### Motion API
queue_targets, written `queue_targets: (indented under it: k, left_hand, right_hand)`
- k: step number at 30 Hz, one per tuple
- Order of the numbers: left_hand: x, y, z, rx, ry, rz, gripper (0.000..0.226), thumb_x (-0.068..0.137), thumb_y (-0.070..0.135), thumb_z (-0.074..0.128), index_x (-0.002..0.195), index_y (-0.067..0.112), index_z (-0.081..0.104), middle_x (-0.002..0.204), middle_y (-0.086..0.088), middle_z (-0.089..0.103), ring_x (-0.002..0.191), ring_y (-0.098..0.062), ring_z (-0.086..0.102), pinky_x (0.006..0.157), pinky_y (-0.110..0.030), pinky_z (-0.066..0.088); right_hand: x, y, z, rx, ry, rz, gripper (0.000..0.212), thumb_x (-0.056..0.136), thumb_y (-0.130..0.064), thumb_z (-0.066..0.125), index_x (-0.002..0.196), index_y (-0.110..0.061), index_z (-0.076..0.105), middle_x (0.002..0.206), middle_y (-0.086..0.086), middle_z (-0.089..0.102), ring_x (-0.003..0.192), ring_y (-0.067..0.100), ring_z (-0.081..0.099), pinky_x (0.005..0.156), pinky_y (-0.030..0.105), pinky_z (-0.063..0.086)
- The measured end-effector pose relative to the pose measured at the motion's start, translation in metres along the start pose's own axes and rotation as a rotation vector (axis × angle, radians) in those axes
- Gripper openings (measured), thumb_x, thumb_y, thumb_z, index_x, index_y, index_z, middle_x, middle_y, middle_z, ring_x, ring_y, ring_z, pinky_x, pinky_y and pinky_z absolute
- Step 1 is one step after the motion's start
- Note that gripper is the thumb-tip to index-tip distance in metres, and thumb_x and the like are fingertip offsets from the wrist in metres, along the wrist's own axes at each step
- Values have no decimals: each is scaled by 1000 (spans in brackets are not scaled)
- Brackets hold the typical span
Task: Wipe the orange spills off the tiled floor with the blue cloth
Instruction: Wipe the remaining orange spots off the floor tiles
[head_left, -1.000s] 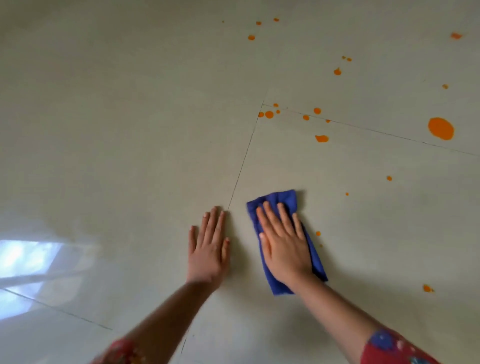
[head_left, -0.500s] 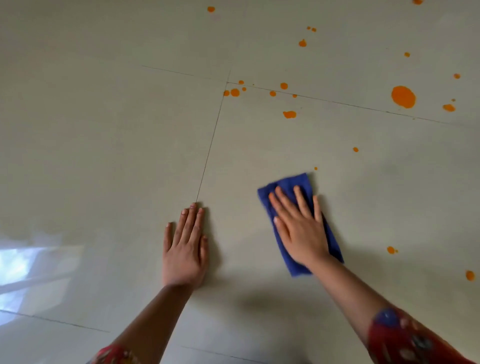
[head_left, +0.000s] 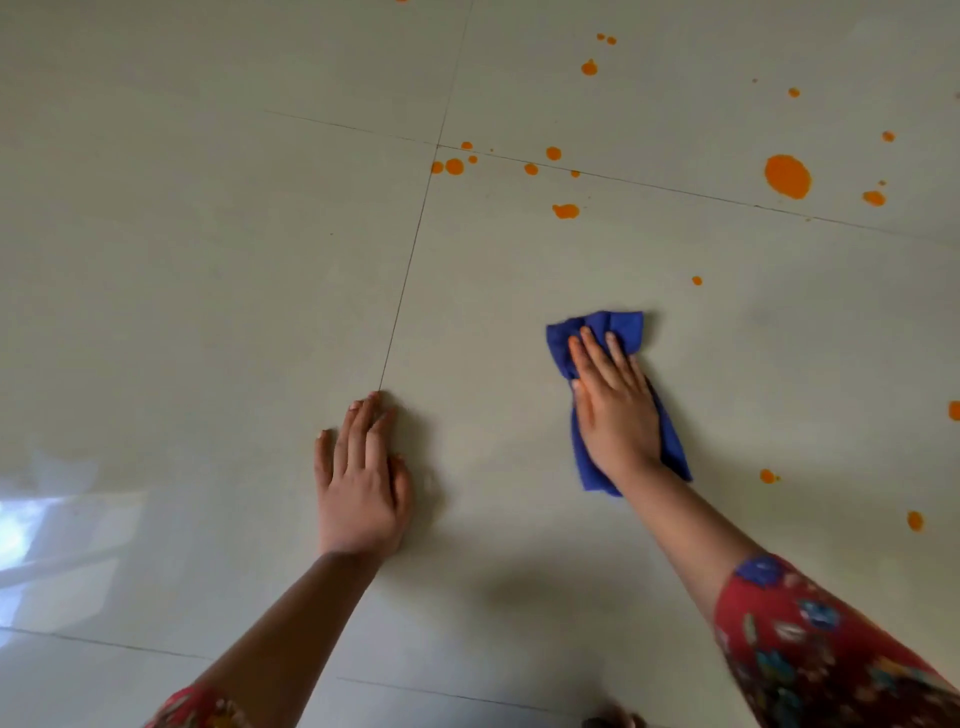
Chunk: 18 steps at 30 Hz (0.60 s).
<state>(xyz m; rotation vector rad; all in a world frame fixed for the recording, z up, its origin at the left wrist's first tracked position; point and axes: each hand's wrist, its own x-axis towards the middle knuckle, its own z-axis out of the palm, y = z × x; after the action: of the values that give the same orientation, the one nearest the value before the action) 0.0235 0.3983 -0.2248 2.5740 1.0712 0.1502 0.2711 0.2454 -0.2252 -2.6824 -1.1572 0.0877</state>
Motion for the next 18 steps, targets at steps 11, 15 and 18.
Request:
queue_targets:
  k: [11, 15, 18]
  left_hand:
    - [35, 72, 29, 124, -218, 238, 74, 92, 65, 26, 155, 30, 5, 163, 6, -1, 150, -14, -3, 120, -41, 2]
    - [35, 71, 30, 146, -211, 256, 75, 92, 67, 25, 154, 31, 4, 163, 4, -1, 150, -16, -2, 120, -42, 3]
    - [34, 71, 30, 130, -210, 255, 75, 92, 67, 26, 154, 31, 4, 163, 4, -1, 150, -16, -2, 120, -43, 4]
  right_hand:
    - [36, 61, -16, -93, 2, 206, 58, 97, -49, 24, 151, -27, 32, 158, -5, 29, 147, 25, 25, 116, 48, 23]
    - [51, 13, 0, -44, 0, -47, 53, 99, -37, 28, 148, -22, 40, 156, -2, 35, 145, 26, 30, 116, 45, 27]
    - [-4, 26, -2, -20, -34, -230, 46, 101, -27, 35, 146, -19, 43, 154, -2, 37, 145, 22, 30, 116, 37, 25]
